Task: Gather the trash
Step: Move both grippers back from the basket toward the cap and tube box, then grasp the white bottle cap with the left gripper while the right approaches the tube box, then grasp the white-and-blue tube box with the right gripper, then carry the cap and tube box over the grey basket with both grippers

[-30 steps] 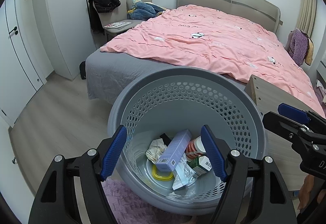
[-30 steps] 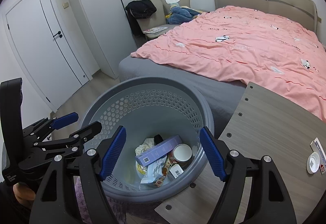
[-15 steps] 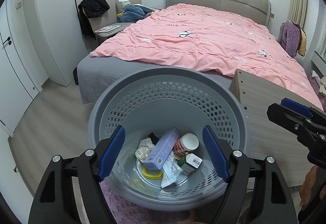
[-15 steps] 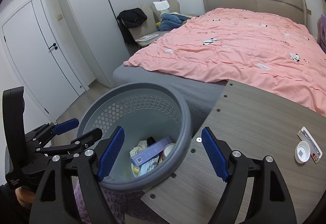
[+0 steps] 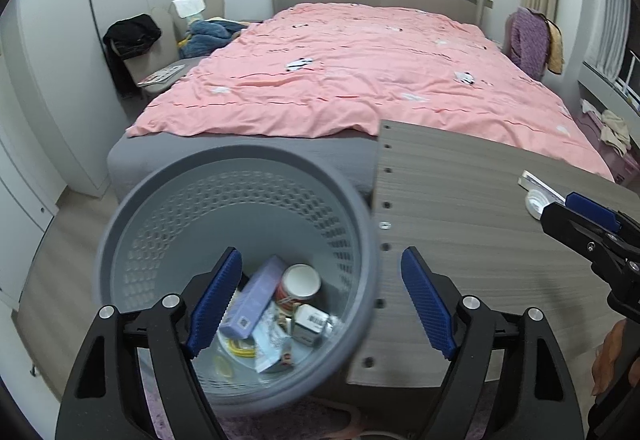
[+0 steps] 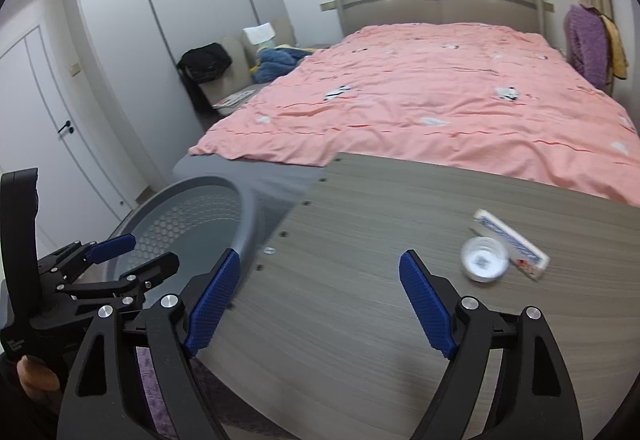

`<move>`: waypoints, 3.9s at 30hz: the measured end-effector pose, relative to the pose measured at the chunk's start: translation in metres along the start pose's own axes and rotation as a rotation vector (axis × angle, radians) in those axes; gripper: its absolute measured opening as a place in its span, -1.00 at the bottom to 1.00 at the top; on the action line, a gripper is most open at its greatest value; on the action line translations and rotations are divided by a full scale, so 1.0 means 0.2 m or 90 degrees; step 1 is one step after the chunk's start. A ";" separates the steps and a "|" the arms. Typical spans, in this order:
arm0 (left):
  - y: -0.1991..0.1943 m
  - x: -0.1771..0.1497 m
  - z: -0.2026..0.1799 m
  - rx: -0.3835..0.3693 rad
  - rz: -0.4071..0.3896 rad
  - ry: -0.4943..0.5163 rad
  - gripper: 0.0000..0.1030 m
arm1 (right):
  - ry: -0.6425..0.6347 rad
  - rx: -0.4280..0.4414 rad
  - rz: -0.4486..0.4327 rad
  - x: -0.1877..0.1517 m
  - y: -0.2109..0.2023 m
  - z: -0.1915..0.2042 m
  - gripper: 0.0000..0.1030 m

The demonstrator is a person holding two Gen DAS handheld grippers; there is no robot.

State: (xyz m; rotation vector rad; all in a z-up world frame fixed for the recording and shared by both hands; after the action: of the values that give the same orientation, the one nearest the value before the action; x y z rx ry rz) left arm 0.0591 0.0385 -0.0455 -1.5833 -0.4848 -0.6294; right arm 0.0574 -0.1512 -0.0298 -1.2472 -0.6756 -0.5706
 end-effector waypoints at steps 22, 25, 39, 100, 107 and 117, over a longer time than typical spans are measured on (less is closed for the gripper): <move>0.33 0.11 -0.92 -0.148 0.076 0.116 0.53 | 0.146 -0.133 -0.026 -0.20 -0.26 -0.82 0.61; 0.39 0.12 -0.99 -0.151 0.089 0.115 0.53 | 0.161 -0.133 -0.026 -0.23 -0.27 -0.88 0.61; 0.62 0.16 -1.13 -0.111 0.099 0.133 0.53 | 0.193 -0.128 -0.020 -0.31 -0.30 -1.00 0.61; 0.26 0.18 -0.63 -0.090 0.023 0.031 -0.24 | -0.050 -0.086 0.093 0.00 0.33 -0.63 -0.70; 0.22 0.18 -0.58 -0.093 0.014 0.021 -0.24 | -0.010 -0.069 0.068 -0.01 0.21 -0.56 -0.69; 0.18 0.14 -0.40 -0.100 0.007 -0.001 -0.24 | -0.021 -0.043 0.046 0.04 0.14 -0.35 -0.69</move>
State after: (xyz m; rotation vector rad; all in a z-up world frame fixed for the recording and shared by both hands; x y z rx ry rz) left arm 0.0942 -0.0466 -0.0508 -1.7331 -0.4363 -0.6712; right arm 0.0928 -0.2126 -0.0545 -1.3418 -0.6404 -0.5177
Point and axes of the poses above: each gripper's, at about its wrist camera, not at the fingertips, and y roughly the way its jaws point, z to its left, x to its top, the point moved 3 cm from there along y, roughly the way its jaws point, and after that the axes turned 7 degrees about -x, right-handed, at the moved point
